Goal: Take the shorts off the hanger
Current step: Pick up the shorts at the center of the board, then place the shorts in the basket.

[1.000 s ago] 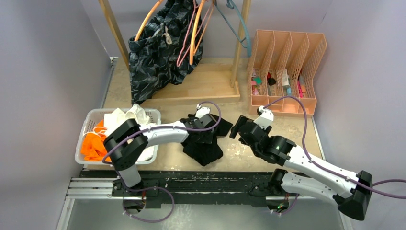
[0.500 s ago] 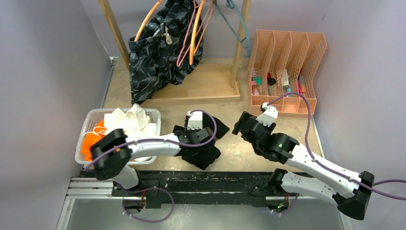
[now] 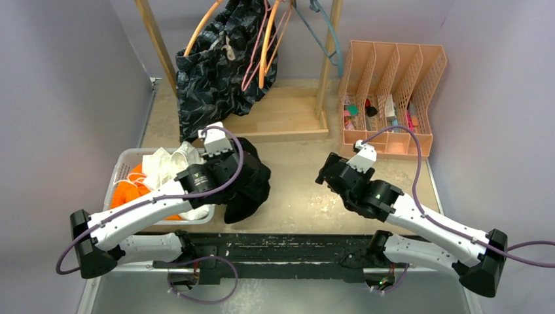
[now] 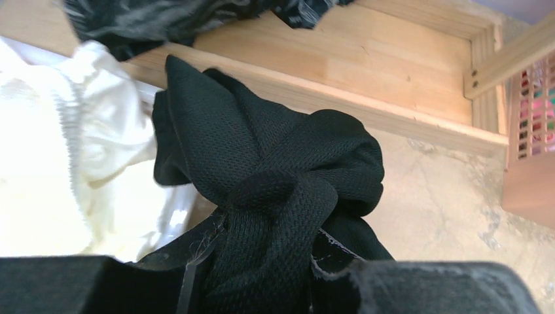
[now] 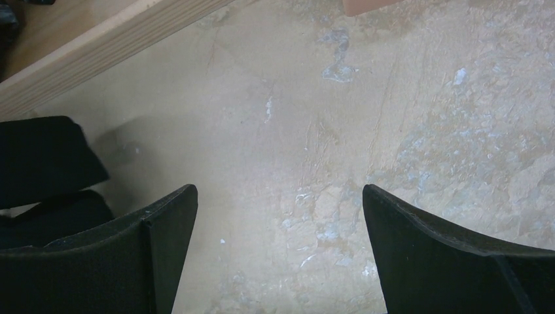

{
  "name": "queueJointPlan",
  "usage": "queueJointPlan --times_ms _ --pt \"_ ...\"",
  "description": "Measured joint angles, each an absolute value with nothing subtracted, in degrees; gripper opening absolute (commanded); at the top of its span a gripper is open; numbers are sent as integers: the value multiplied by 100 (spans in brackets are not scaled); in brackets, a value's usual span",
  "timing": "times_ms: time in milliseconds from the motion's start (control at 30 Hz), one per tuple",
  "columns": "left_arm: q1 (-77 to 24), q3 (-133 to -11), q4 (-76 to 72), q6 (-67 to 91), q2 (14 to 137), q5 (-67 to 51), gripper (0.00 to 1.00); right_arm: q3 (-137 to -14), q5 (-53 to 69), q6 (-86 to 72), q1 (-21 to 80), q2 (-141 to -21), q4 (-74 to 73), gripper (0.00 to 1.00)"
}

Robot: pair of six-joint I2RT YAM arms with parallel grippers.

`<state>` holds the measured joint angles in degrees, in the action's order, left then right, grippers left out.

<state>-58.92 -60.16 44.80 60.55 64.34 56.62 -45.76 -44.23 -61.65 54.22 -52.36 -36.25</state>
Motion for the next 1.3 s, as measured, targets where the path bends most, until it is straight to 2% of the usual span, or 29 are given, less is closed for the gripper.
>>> queueJointPlan --times_ms 200,400,733,1033,1300 --pt "-5745 -6606 5605 6204 6289 6246 0 -4576 -4418 -6160 5422 -5299 -3607 93" --pt "-4869 -7625 6307 5872 6556 6818 0 -4646 -4425 -6163 5422 -5546 -3723 95" --pt "-3793 -8403 6160 4836 6512 7428 0 -4698 -4421 -6396 5422 -5581 -4007 95" --pt "-3607 -8989 6178 4571 6598 8062 0 -4694 -4427 -6451 5422 -5319 -4056 95" --pt "-3601 -9312 6611 4633 6180 8442 0 -4670 -4429 -6392 5419 -5286 -3922 96"
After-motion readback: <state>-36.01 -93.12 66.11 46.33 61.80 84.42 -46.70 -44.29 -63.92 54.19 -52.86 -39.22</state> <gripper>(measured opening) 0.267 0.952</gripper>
